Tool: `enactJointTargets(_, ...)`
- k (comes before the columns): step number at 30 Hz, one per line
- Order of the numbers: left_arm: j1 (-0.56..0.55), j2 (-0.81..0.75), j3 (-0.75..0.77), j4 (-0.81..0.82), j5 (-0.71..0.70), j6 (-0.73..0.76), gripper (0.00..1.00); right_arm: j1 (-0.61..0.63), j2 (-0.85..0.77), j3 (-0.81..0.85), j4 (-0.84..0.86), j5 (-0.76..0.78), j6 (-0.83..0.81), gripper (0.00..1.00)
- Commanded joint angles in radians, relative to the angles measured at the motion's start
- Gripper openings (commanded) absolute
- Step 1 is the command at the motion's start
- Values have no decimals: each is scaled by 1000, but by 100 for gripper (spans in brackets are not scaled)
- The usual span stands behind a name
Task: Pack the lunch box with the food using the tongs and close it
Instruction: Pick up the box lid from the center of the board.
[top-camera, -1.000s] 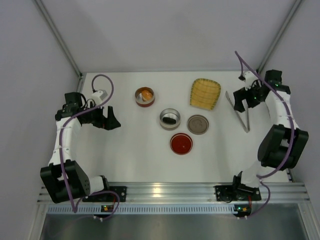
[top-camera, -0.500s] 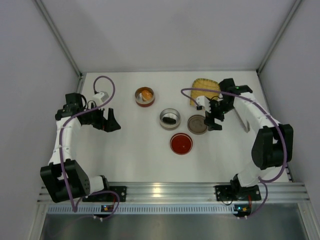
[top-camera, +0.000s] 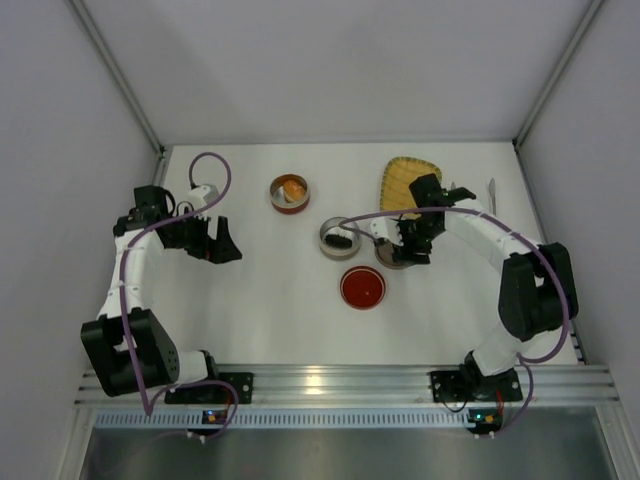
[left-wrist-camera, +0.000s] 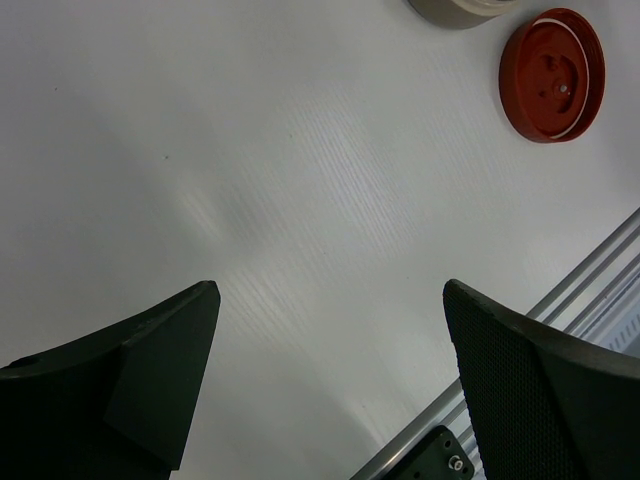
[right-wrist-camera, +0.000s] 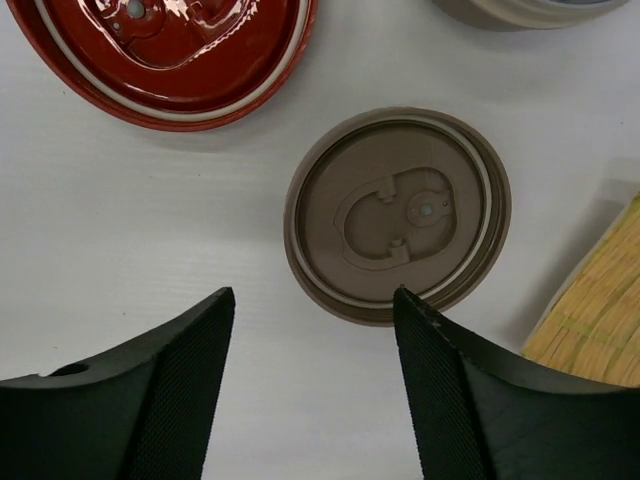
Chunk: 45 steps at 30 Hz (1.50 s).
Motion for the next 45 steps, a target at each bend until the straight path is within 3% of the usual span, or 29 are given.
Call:
enactJointTargets(1,3,7,-7,42,20,18,98,31,30,-28,79,15,-34,60)
enactJointTargets(5,3,18,-18,48,22,20,98,40,56,-52,101,31,-48,52)
enactJointTargets(23,3,23,-47,62,8,21,98,78,133,-124,171,87,-50,33)
enactJointTargets(32,3,20,-46,67,20,0,98,104,110,-215,222,110,-41,28)
enactJointTargets(45,3,1,-52,68,14,-12,98,112,52,-235,208,94,-13,31)
